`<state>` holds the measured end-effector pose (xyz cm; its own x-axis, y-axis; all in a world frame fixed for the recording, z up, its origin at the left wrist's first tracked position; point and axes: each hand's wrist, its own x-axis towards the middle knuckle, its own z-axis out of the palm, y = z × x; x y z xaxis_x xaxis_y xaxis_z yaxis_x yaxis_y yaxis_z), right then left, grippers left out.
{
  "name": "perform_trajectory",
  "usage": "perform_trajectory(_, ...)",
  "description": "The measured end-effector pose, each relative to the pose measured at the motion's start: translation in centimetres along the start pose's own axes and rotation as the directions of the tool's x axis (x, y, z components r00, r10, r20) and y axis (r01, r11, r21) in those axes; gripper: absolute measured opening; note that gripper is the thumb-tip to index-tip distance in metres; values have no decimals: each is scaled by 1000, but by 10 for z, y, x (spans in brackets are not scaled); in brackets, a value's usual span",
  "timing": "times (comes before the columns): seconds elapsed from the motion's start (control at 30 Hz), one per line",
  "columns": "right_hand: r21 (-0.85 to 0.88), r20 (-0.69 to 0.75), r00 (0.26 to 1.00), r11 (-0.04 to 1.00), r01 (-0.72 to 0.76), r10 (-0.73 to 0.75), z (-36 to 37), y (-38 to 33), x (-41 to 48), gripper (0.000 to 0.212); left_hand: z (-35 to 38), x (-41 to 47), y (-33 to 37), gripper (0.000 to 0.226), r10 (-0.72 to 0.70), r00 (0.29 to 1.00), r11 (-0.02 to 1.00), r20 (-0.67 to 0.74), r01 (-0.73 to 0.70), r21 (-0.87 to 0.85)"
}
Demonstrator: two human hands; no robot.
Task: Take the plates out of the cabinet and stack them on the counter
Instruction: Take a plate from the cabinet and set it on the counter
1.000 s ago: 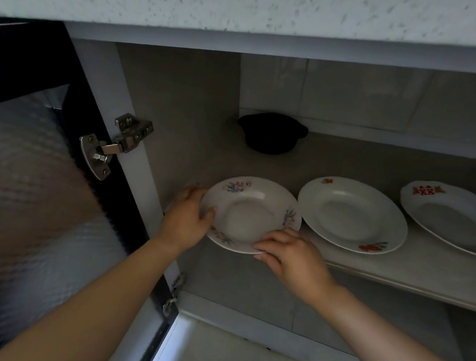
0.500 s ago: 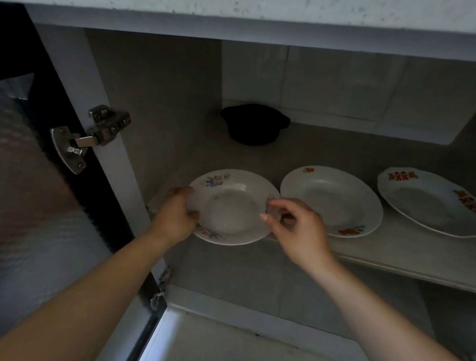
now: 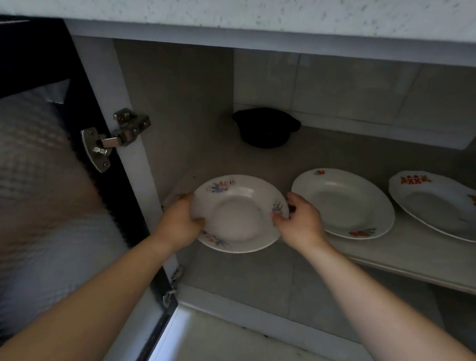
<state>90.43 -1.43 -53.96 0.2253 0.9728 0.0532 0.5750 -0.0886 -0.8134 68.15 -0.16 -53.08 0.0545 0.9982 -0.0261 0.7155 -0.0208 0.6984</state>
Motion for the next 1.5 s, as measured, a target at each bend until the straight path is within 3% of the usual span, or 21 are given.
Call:
perform_trajectory(0.13,-6,29,997,998,-65,65,3,1,1,22,1,-6,1,43,25,999,999,-31,-26,-23)
perform_trajectory(0.37,80,1,996,993,-84,84,5,5,-13,20,1,-14,-1,44,31,999,996,-34,-33,-80)
perform_trajectory(0.53,197,17,996,976,-92,91,3,12,-23,31,5,-22,-6,48,39,997,990,-59,-47,-134)
perform_trajectory(0.87,356,21,994,928,-109,108,-10,25,-58,31,16,-48,-13,56,1,997,980,-78,-17,-200)
perform_trajectory(1.17,363,12,993,925,-116,120,-9,30,-83,32,20,-67,-20,64,-6,995,998,-102,0,-59)
perform_trajectory(1.37,346,13,990,928,-136,141,-10,14,-92,33,-2,-85,-1,67,-16,995,995,-99,6,-100)
perform_trajectory(1.5,308,72,967,916,-255,245,-28,-24,-108,35,-34,-109,26,65,-127,992,990,-13,126,-68)
